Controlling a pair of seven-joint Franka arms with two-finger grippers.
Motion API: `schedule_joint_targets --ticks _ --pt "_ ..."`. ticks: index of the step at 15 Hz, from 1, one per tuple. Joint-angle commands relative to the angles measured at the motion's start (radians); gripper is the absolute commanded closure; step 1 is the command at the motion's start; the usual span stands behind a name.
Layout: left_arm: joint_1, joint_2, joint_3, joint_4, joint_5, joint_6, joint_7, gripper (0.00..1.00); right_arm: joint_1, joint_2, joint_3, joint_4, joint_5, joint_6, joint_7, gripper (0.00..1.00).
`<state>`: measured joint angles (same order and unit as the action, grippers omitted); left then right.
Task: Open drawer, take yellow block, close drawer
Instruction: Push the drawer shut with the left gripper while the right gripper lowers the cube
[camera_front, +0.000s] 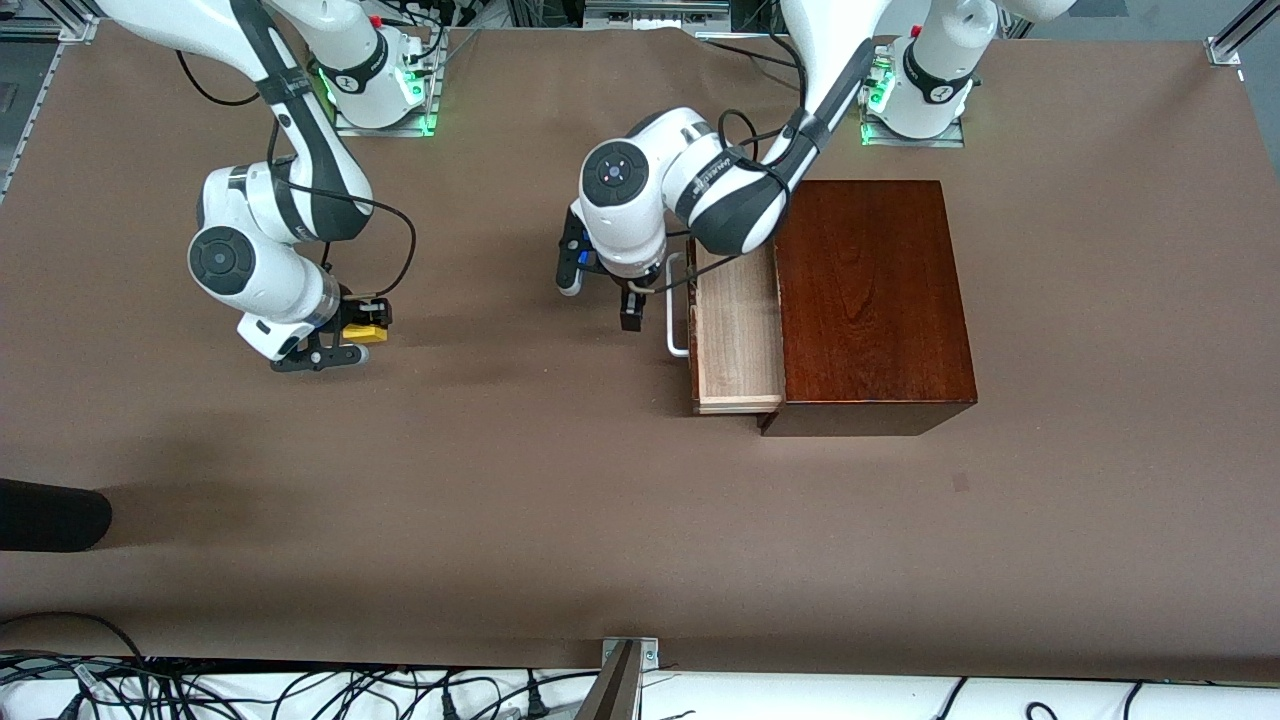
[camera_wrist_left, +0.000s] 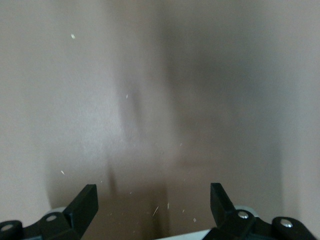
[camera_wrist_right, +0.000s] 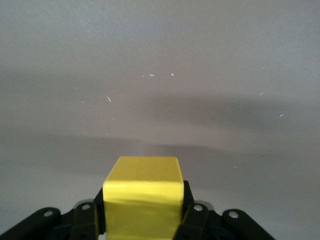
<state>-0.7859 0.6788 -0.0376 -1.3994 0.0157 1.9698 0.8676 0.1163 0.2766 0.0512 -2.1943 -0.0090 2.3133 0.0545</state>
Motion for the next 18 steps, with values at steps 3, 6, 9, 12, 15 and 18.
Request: schedule_joint_targets --ticks 3,6,9,12,15,18 --pt "0.054 -0.008 0.004 0.007 0.079 -0.150 0.051 0.00 -0.014 0.019 0.007 -0.065 0.017 0.112 0.011 1.00" --pt "0.079 -0.018 0.008 0.014 0.085 -0.258 0.051 0.00 -0.015 0.049 0.007 -0.090 0.017 0.178 0.008 1.00" --pt "0.115 -0.027 0.008 0.013 0.110 -0.317 0.051 0.00 -0.015 0.065 0.007 -0.096 0.015 0.199 0.008 0.93" --pt "0.125 -0.028 0.007 0.013 0.124 -0.328 0.051 0.00 -0.015 0.084 0.006 -0.094 0.015 0.219 0.007 0.46" --pt "0.129 -0.028 0.008 0.008 0.124 -0.342 0.051 0.00 -0.015 0.040 0.006 -0.082 0.015 0.212 -0.001 0.00" --pt "0.129 -0.028 0.008 0.008 0.124 -0.347 0.050 0.00 -0.015 -0.051 0.004 0.023 0.012 0.047 -0.015 0.00"
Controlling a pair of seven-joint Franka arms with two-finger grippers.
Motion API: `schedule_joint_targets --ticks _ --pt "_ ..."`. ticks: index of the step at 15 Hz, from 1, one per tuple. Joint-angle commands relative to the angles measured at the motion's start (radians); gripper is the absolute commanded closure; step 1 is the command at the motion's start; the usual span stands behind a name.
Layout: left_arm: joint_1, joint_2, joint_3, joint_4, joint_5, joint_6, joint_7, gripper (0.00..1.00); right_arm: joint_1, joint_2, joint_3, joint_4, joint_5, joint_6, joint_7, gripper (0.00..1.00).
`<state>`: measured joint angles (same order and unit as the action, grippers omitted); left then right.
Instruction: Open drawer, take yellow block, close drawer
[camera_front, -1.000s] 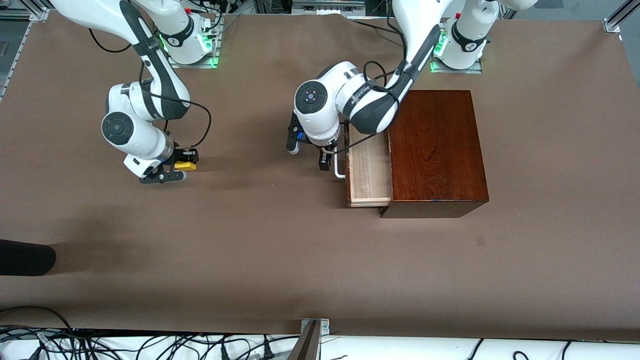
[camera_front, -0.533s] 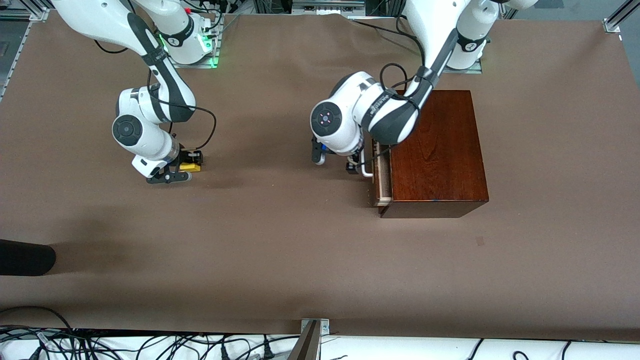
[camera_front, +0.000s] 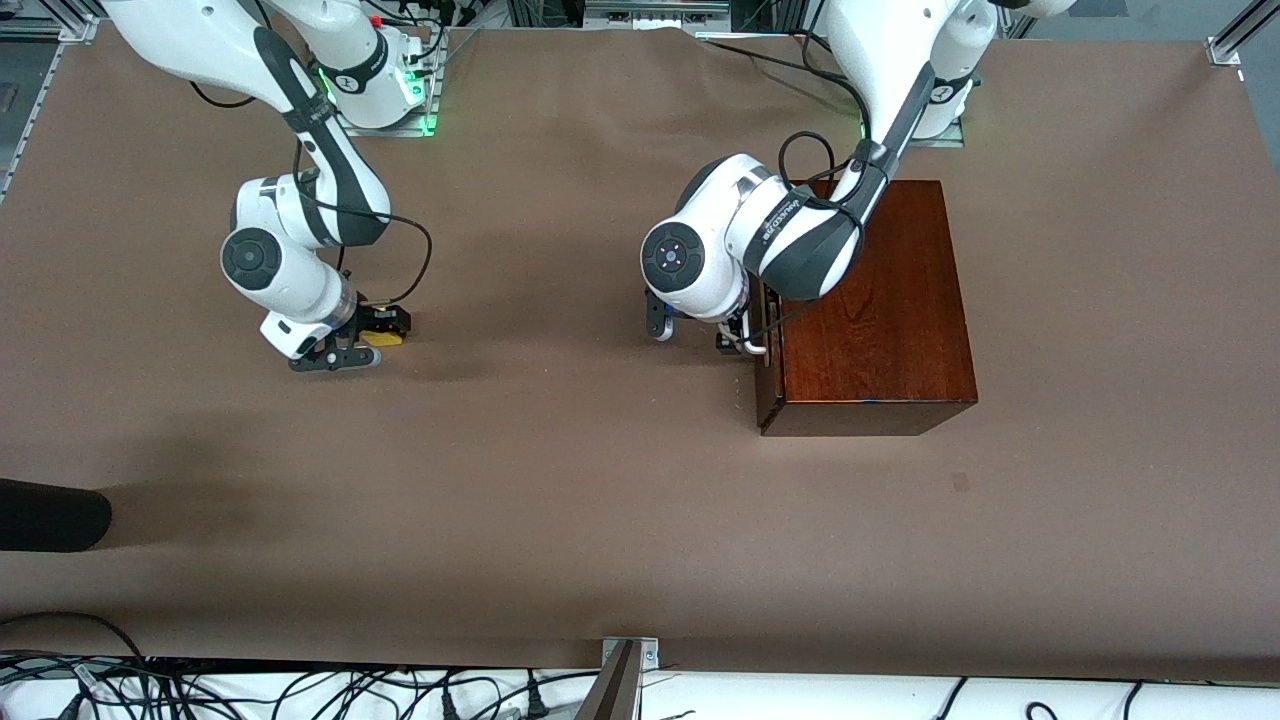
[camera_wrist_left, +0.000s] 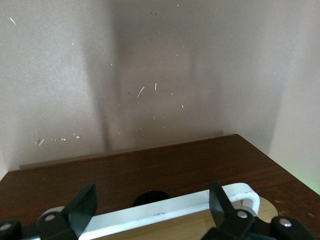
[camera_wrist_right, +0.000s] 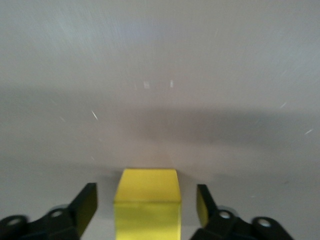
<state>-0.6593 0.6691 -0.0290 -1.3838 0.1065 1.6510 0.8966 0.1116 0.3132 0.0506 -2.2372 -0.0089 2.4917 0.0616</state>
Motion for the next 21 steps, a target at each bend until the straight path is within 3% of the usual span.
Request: schedule_joint_targets --ticks 1,3,5,9,14,20,21 --pt "0.003 -0.019 0.000 -0.008 0.033 -0.033 0.019 0.00 -0.010 -0.107 0.005 0.152 0.012 -0.243 -0.022 0.00" --pt "0.003 -0.019 0.000 -0.008 0.033 -0.043 0.021 0.00 -0.010 -0.115 0.005 0.363 0.010 -0.475 -0.022 0.00" --pt "0.004 -0.019 0.003 -0.008 0.033 -0.046 0.021 0.00 -0.010 -0.118 0.005 0.537 0.007 -0.617 -0.038 0.00" --pt "0.003 -0.019 0.004 -0.006 0.035 -0.056 0.016 0.00 -0.012 -0.167 0.002 0.689 0.020 -0.836 -0.060 0.00" --pt "0.004 -0.037 0.001 0.002 0.032 -0.050 -0.005 0.00 -0.012 -0.210 0.000 0.723 0.020 -0.898 -0.063 0.00" --pt "0.015 -0.256 0.007 0.012 -0.056 -0.045 -0.217 0.00 -0.012 -0.201 -0.049 0.729 0.023 -0.898 -0.123 0.00" --pt "0.053 -0.279 0.021 0.035 -0.060 -0.049 -0.226 0.00 -0.012 -0.204 -0.049 0.729 0.026 -0.899 -0.121 0.00"
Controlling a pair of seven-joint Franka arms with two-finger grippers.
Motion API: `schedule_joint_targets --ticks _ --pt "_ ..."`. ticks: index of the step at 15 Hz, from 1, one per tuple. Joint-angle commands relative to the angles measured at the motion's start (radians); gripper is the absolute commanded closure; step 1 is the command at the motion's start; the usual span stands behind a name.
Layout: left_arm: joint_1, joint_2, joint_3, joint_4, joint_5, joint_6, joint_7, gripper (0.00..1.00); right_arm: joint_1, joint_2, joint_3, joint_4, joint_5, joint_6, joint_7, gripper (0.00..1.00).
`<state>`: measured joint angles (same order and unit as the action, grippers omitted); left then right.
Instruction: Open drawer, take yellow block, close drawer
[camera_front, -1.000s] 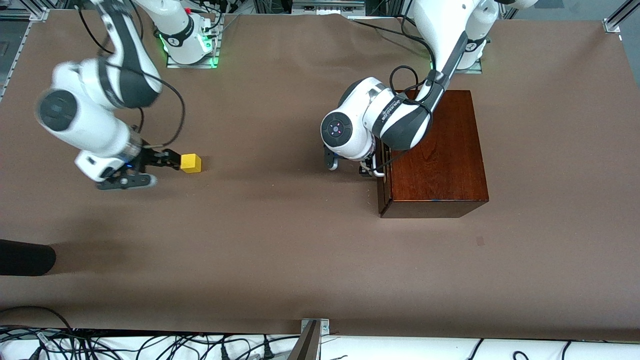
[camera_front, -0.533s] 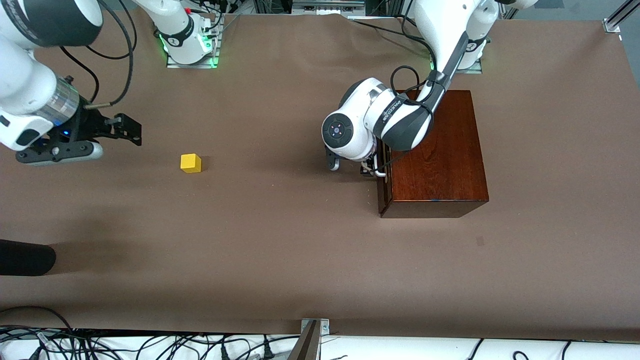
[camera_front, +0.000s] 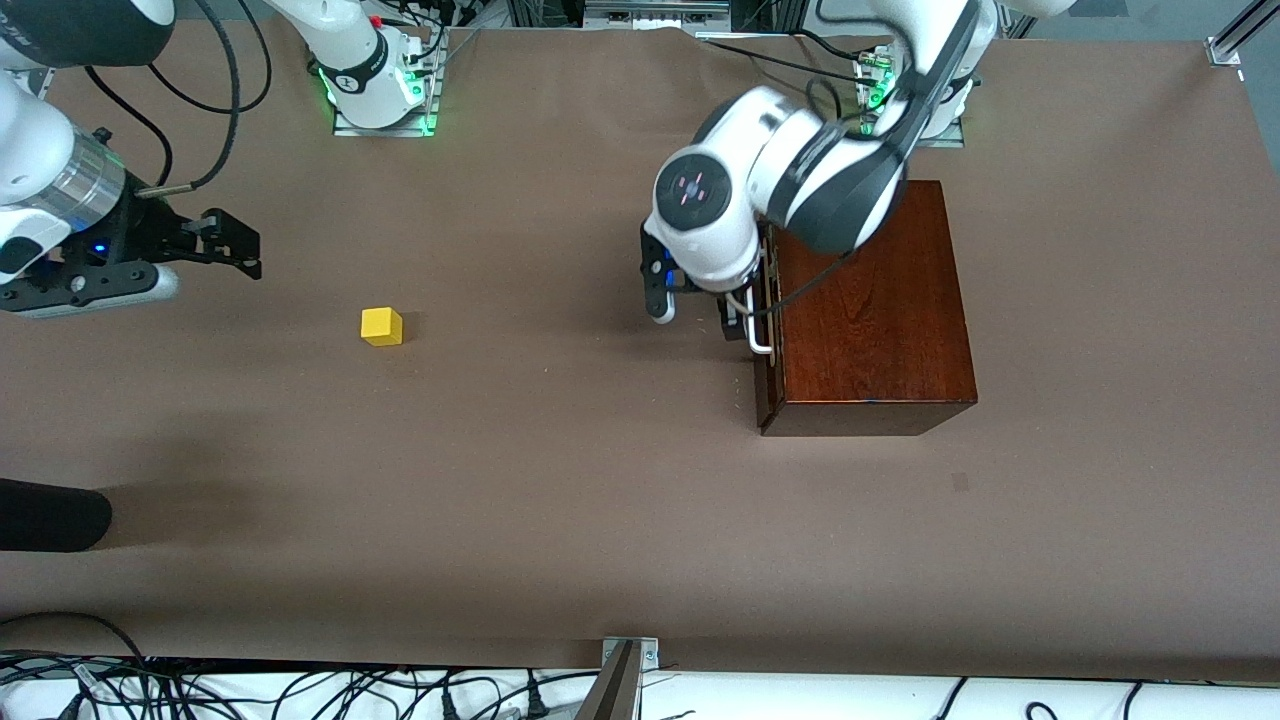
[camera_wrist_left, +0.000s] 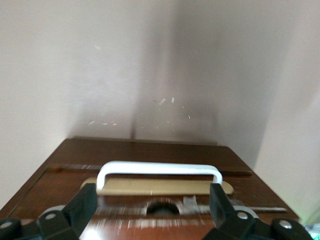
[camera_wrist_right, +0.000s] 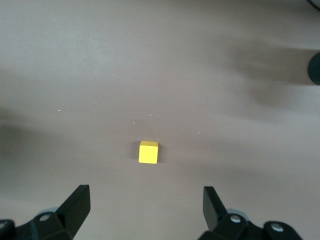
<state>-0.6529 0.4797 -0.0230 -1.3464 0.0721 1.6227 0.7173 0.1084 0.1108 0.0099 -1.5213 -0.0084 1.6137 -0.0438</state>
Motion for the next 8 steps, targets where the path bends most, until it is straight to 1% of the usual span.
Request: schedule_joint_targets --ticks 1,3,4,6,8 --pt "0.099 -0.098 0.012 0.035 -0.023 -0.038 -0.044 0.00 -0.007 -0.003 -0.005 0.018 0.025 -0.023 -0.014 0.00" --pt "0.169 -0.104 0.018 0.082 -0.011 -0.159 -0.035 0.00 -0.007 -0.003 -0.004 0.039 0.011 -0.032 -0.013 0.00" --pt "0.214 -0.104 0.021 0.102 -0.011 -0.194 -0.036 0.00 -0.007 0.000 -0.007 0.041 0.013 -0.034 -0.016 0.00" --pt "0.307 -0.131 0.031 0.131 -0.011 -0.227 -0.047 0.00 -0.004 0.003 -0.007 0.039 0.007 -0.034 -0.016 0.00" --pt "0.404 -0.177 0.044 0.116 -0.011 -0.225 -0.102 0.00 -0.003 0.009 -0.005 0.038 0.007 -0.026 -0.019 0.00"
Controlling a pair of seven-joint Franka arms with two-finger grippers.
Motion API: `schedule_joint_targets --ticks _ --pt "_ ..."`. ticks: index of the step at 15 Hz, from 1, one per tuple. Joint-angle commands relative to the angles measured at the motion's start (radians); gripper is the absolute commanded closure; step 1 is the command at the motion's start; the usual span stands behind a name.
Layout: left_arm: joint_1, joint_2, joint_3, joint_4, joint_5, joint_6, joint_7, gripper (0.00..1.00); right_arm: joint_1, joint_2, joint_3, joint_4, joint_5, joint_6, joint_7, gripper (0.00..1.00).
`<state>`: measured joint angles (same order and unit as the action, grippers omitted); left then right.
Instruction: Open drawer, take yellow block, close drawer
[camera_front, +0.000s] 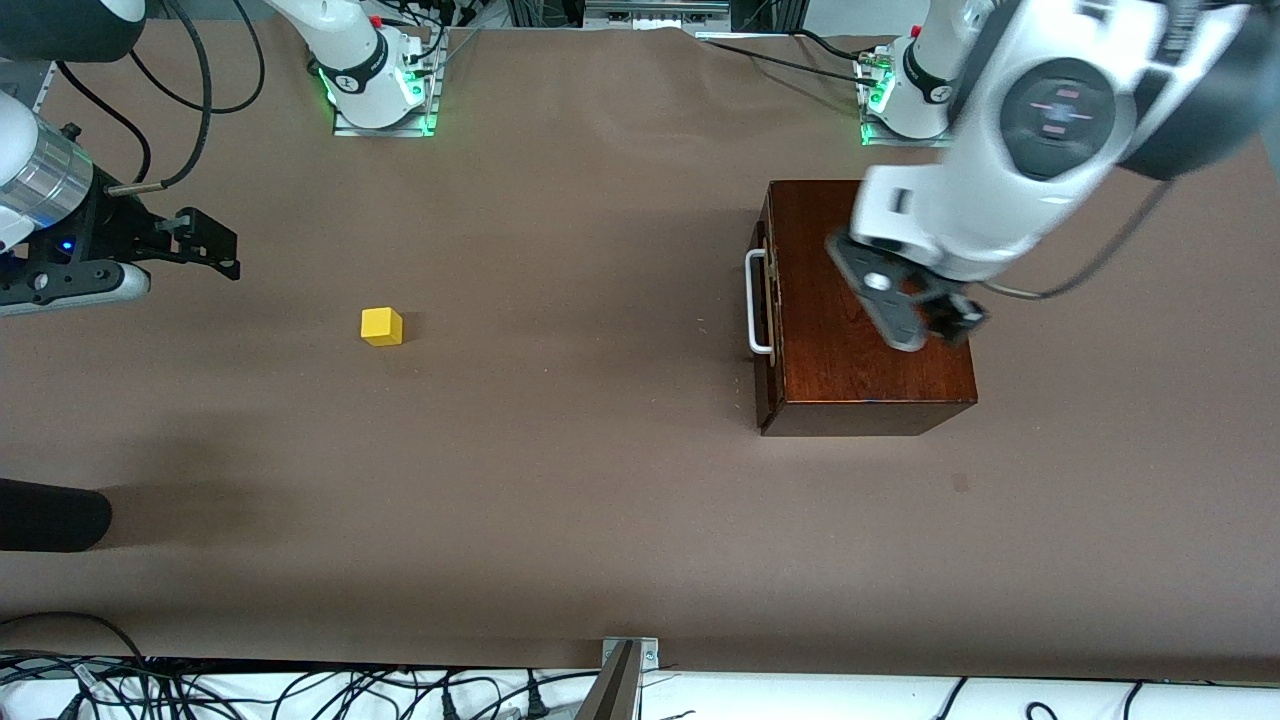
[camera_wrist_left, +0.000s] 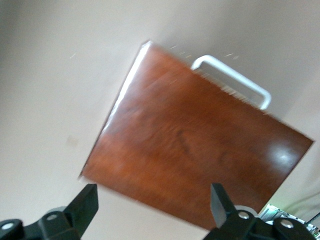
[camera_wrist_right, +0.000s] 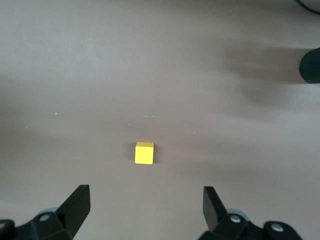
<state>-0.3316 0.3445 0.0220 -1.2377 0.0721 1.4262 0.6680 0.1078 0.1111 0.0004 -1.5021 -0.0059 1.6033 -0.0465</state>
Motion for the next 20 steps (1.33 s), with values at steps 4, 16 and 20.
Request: schedule_joint_targets --ticks 4,16,20 --pt "0.227 -0.175 -0.005 -0.119 -0.029 0.064 -0.331 0.00 -0.005 0.024 0.003 0.020 0.007 -0.020 -0.023 0.00" --pt "0.293 -0.383 -0.004 -0.408 -0.095 0.171 -0.536 0.00 -0.005 0.027 0.003 0.020 0.009 -0.008 -0.010 0.00" --pt "0.293 -0.381 -0.008 -0.410 -0.094 0.161 -0.536 0.00 -0.003 0.027 0.003 0.020 0.009 -0.008 -0.010 0.00"
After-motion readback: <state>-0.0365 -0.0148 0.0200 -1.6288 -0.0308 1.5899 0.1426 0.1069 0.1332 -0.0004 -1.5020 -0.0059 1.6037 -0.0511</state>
